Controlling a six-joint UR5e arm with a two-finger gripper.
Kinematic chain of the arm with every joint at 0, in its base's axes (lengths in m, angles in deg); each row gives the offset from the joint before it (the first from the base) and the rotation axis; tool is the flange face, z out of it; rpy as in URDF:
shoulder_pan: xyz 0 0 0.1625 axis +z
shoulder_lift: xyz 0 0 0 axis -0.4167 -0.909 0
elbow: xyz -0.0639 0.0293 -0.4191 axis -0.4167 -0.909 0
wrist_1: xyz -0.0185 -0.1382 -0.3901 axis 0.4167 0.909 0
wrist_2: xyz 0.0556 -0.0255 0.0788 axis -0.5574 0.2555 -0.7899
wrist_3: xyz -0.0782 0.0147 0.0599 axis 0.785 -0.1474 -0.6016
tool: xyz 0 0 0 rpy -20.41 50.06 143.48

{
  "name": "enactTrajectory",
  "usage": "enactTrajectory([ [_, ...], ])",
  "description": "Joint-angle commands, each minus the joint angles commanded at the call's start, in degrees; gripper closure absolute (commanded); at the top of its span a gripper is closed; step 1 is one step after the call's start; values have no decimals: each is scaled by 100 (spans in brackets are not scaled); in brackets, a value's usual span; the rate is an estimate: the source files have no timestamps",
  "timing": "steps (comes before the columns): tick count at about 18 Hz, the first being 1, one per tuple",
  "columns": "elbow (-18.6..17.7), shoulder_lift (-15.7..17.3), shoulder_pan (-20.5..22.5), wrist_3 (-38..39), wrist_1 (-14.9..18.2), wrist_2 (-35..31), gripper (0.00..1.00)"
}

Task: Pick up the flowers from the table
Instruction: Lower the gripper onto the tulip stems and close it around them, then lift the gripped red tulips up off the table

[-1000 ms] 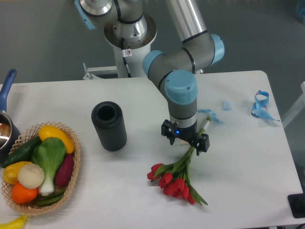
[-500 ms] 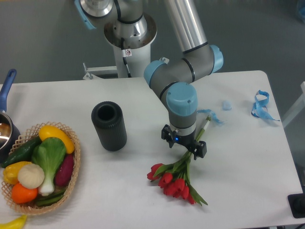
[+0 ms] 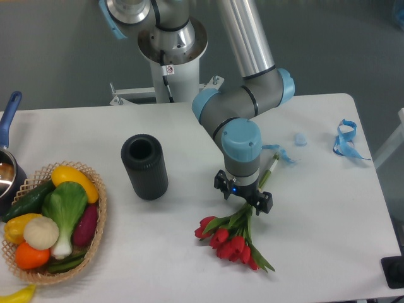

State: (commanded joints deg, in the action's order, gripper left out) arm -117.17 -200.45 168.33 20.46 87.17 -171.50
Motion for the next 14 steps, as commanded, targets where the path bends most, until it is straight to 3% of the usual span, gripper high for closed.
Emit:
enactTrajectory([
  [1, 9, -9, 0, -44, 0, 0, 2],
  [2, 9, -18, 0, -70, 0, 0, 14],
  [4, 9, -62, 0, -79, 9, 0, 47],
  [5, 0, -62, 0, -71, 17, 0, 74],
  [6, -9, -62, 0, -71, 26, 0, 91],
  [7, -9, -62, 0, -71, 26, 0, 99],
  [14, 9, 192, 79, -18, 53, 62, 99],
])
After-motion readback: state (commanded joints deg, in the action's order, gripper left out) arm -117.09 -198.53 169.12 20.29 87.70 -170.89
